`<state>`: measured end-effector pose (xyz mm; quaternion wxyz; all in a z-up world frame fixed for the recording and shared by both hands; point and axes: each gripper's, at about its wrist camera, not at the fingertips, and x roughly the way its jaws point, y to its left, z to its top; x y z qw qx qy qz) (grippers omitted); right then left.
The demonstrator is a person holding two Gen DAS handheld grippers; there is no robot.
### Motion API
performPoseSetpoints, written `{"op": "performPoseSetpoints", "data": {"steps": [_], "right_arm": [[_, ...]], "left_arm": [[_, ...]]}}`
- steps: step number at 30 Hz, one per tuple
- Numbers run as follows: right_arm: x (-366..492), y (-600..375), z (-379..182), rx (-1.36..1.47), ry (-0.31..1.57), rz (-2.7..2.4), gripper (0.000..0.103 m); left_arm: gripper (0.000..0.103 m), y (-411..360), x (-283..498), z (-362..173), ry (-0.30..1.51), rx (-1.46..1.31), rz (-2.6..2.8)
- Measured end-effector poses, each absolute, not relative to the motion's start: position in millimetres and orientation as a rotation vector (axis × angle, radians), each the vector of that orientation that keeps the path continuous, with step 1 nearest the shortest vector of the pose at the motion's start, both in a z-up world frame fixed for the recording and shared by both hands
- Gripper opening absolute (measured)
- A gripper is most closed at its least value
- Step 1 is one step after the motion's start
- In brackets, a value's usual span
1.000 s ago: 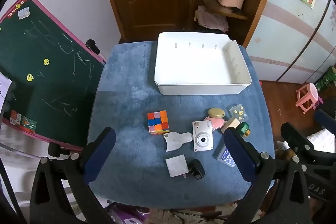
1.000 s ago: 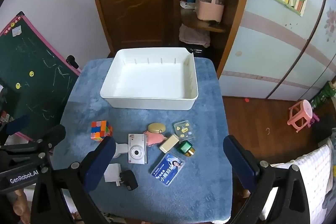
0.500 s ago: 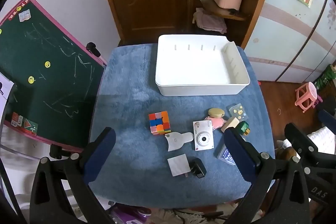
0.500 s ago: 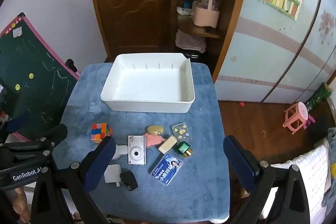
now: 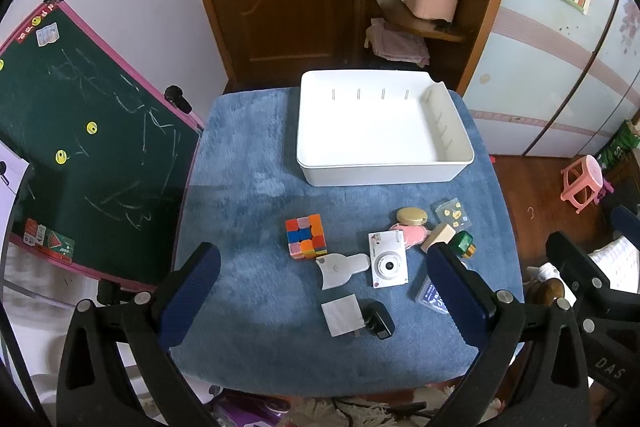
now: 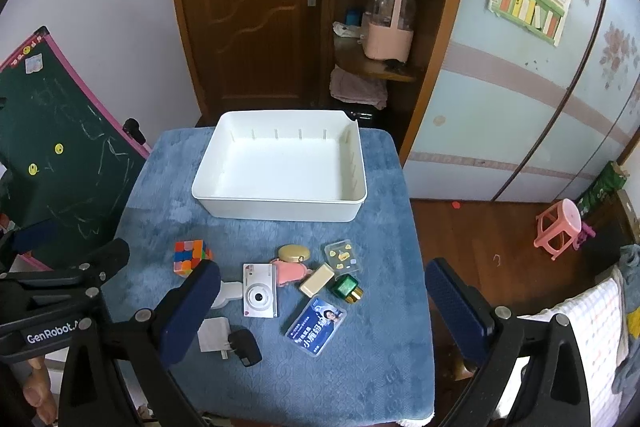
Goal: Organize rigid objects
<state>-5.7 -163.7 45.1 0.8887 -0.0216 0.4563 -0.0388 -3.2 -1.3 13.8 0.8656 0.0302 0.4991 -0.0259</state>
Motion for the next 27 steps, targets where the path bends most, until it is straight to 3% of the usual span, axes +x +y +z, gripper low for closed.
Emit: {"op": "performPoseSetpoints", "data": {"steps": [27], "right_arm": [[-0.3, -159.2, 47.3, -0.008, 0.939, -0.073, 0.102]], "left_arm": [[0.102, 8.1, 6.7, 19.5, 1.039, 0.084, -0.061]]}}
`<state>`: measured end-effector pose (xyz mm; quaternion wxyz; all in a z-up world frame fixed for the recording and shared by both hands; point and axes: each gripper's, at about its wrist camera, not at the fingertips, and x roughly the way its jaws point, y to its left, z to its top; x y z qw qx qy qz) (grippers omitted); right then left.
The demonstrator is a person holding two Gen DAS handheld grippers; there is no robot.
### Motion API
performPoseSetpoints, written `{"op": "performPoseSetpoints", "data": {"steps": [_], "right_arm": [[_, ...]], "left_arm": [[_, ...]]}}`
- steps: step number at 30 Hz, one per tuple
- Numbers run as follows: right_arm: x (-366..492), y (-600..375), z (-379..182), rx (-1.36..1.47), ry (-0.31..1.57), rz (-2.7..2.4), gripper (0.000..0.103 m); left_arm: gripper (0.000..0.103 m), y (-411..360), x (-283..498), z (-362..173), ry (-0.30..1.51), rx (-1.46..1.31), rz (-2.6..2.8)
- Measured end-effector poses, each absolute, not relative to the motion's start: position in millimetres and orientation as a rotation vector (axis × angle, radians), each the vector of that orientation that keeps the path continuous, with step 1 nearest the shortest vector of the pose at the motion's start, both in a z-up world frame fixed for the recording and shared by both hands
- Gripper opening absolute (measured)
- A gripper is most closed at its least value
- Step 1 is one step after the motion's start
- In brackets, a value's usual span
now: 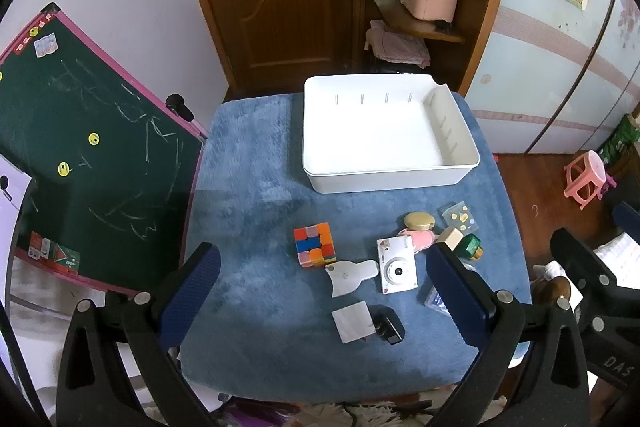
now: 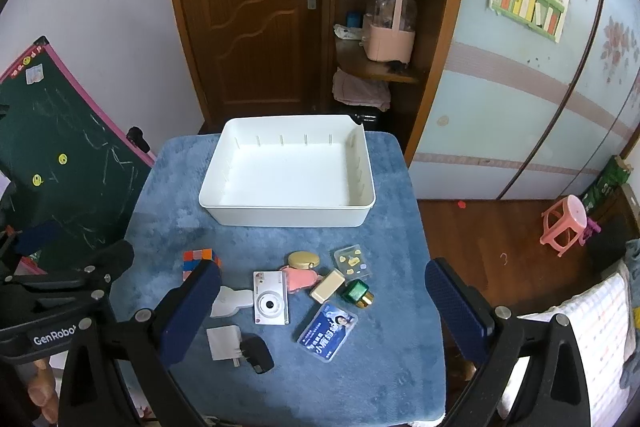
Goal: Organize rigid objects
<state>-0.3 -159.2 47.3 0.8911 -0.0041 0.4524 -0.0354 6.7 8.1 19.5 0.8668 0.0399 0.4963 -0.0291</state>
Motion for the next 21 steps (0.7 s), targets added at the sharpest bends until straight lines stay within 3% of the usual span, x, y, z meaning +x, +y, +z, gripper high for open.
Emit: {"op": "performPoseSetpoints", "data": {"steps": [21], "right_arm": [[-1.8, -159.6, 47.3, 0.022, 0.942, -0.123, 0.102]], "left_arm": [[0.102, 4.1, 5.0, 15.1, 1.026, 0.098, -0.082]]}}
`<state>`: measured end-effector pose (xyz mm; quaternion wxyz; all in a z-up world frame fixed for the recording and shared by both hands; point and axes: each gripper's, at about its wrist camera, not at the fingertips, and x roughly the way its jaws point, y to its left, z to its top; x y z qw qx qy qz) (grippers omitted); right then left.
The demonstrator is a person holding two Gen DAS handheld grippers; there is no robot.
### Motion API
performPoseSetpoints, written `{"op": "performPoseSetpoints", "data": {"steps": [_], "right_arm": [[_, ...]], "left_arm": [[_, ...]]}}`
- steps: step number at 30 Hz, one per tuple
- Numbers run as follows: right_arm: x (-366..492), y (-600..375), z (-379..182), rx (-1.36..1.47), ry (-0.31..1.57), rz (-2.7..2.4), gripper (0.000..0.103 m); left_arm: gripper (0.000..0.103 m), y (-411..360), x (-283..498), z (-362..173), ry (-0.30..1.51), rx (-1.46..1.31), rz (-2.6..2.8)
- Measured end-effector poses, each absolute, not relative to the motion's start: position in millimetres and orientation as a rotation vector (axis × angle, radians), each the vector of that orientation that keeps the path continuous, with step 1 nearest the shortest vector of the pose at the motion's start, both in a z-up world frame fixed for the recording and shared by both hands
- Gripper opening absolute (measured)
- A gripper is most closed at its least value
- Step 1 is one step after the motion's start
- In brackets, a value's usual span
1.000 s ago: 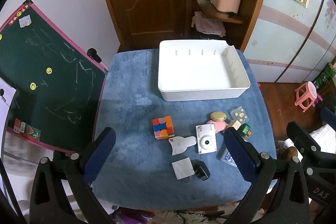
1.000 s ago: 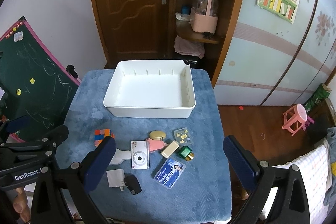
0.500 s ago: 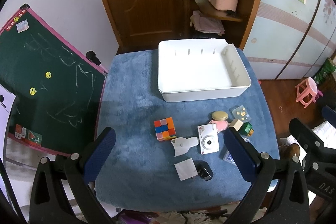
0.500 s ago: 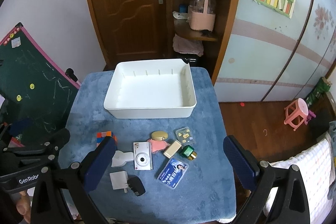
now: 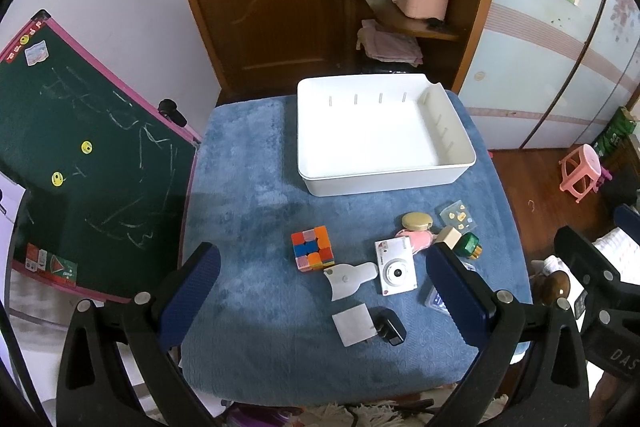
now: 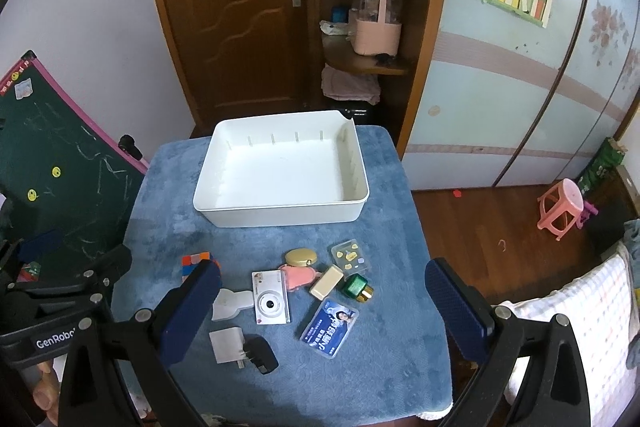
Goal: Organize rigid objects
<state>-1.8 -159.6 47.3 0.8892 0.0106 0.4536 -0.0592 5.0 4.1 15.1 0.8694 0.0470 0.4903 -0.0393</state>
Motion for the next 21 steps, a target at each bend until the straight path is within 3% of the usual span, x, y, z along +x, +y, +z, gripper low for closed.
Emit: {"op": "performPoseSetpoints", "data": {"steps": [21], "right_arm": [[6.7, -159.0, 41.4, 0.042, 0.957, -0.119, 0.102]], "left_arm": [[0.102, 4.9, 12.1, 7.6, 1.024, 0.11, -0.111]]}}
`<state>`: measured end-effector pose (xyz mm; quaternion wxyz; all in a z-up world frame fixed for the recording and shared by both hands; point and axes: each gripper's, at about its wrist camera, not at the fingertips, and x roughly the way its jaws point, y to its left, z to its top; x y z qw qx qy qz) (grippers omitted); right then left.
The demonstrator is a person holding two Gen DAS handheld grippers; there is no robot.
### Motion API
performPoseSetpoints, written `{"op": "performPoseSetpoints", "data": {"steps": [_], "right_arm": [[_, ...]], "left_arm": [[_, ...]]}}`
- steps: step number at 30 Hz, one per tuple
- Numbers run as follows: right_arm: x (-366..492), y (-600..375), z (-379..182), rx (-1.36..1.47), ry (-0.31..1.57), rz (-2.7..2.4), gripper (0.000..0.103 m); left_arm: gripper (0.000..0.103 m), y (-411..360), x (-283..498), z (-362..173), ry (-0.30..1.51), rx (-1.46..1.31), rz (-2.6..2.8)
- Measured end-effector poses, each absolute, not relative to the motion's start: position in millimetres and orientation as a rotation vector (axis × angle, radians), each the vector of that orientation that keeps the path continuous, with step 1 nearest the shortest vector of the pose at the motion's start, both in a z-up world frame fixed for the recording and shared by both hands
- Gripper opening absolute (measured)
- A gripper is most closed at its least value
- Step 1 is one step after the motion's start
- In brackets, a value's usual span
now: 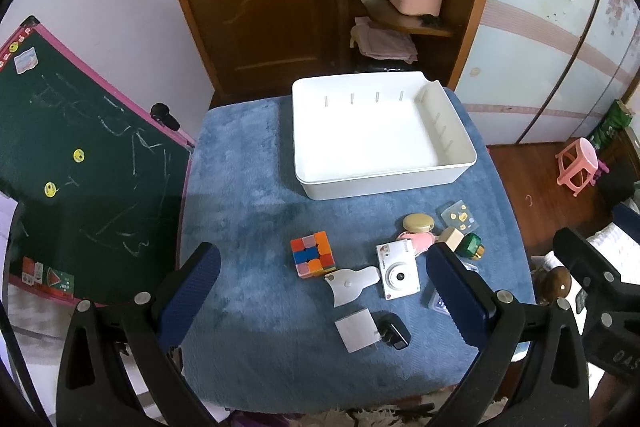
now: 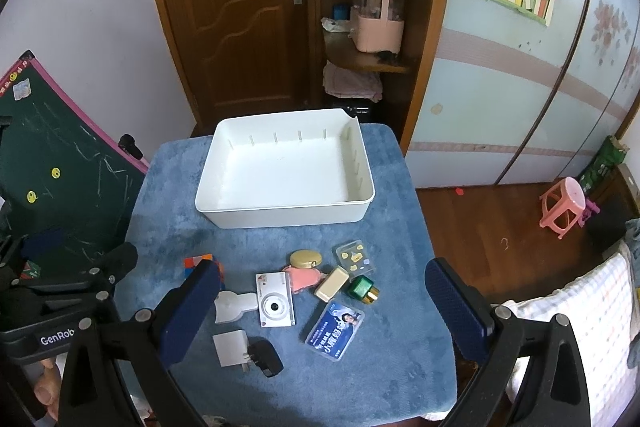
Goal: Organize rigid objects
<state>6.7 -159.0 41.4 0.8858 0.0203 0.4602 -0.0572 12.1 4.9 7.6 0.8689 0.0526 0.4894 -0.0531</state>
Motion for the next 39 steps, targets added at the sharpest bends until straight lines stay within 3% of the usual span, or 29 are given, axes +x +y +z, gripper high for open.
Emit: {"op": "performPoseSetpoints", "data": {"steps": [20, 27, 29, 31, 32, 39], "right_arm": [[9.1, -161.9, 8.2, 0.104, 0.951, -0.142, 0.102], [1.4, -144.4, -45.0, 0.015, 0.988, -0.103, 0.102], [-3.2, -138.7, -63.2, 0.014, 1.01, -0.068, 0.099], [-9.3, -131.7, -84.0, 0.005, 1.024, -0.026, 0.084], [-12.9, -128.2, -97.0, -0.001, 1.035, -0.004, 0.082], [-40.6, -108.5, -158.6, -0.048, 1.054, 0.09, 0.081]], "left_arm": [[0.102, 21.7, 28.6, -25.6, 0.949, 0.199, -0.309], [0.102, 24.4, 33.6, -56.5, 0.946, 0.285, -0.393], [0.102, 27.4, 36.1, -67.2, 0.955, 0.296, -0.424], [0.102, 30.6, 38.4, -77.7, 0.959, 0.298, -0.462], [0.102, 31.8, 40.3, -83.2, 0.97, 0.298, -0.485], [0.102, 38.7, 58.1, -125.5, 1.039, 0.352, -0.57]]}}
